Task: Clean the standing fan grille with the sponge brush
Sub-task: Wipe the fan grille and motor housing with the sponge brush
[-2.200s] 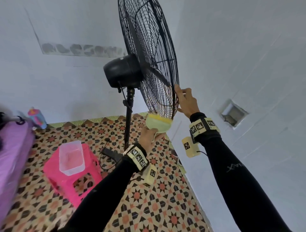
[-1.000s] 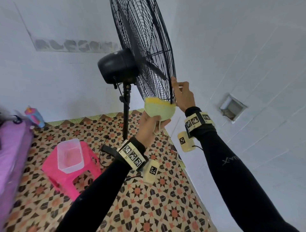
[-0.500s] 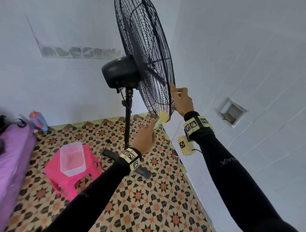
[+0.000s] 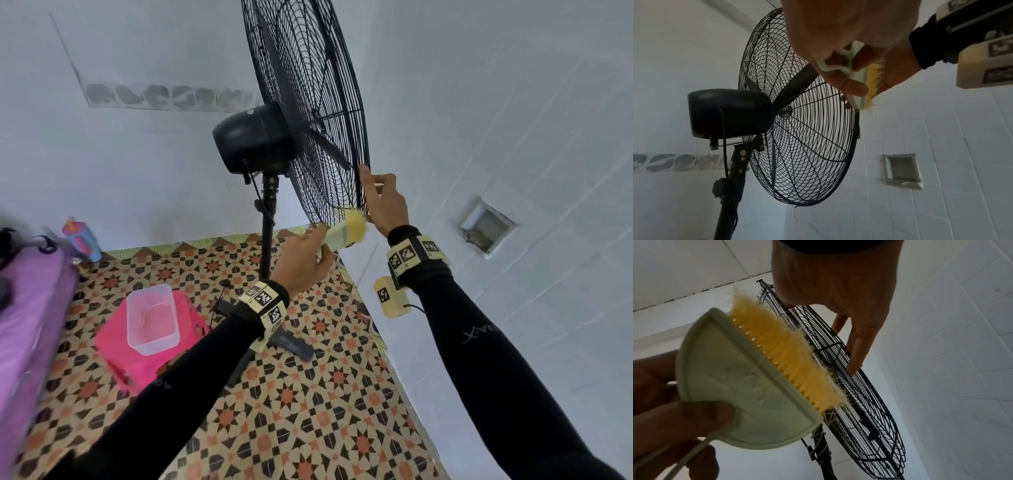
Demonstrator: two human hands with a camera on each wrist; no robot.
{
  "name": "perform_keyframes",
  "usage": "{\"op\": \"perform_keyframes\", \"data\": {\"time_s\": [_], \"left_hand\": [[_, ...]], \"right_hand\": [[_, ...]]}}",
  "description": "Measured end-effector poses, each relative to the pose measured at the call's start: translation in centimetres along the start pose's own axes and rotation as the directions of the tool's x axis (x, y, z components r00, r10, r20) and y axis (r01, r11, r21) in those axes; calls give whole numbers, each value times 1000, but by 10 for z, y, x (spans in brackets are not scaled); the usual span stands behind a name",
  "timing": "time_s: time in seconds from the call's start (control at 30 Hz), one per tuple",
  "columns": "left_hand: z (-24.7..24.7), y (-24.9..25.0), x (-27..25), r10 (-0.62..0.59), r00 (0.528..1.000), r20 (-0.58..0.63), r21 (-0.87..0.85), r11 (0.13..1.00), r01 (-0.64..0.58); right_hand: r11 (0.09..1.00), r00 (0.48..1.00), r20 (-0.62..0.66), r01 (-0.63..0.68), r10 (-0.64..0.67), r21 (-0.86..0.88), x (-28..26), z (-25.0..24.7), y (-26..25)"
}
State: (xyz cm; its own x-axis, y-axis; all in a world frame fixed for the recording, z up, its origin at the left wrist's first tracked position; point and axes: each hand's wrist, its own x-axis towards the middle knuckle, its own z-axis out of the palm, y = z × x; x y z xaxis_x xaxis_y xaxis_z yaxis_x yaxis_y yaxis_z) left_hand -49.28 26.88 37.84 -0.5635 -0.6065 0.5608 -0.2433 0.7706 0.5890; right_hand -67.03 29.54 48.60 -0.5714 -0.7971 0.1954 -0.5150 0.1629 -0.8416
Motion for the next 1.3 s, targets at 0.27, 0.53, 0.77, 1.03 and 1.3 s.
{"op": "perform_keyframes", "data": {"time_s": [0.27,0.53,0.77,1.03,1.3], "left_hand": [[24,-9,14,-146,979,142,143,982,126],[32,-12,16,-193,954,230,157,975,160],[30,-12,16,-266,910,317,265,946,184],[-1,-10,26,-263,937,230,146,961,234],[-74,-49,59,-287,953,95,-246,921,302]], "right_hand": [[1000,1000,-9,-6,6,8,0,1,0],[1000,1000,-13,-4,4,-4,1,-1,-1],[1000,1000,-10,-4,4,1,0,2,-2],[999,999,36,-35,34,22,-8,-5,-9],[997,972,-233,49,-33,65,2,7,-58]]}}
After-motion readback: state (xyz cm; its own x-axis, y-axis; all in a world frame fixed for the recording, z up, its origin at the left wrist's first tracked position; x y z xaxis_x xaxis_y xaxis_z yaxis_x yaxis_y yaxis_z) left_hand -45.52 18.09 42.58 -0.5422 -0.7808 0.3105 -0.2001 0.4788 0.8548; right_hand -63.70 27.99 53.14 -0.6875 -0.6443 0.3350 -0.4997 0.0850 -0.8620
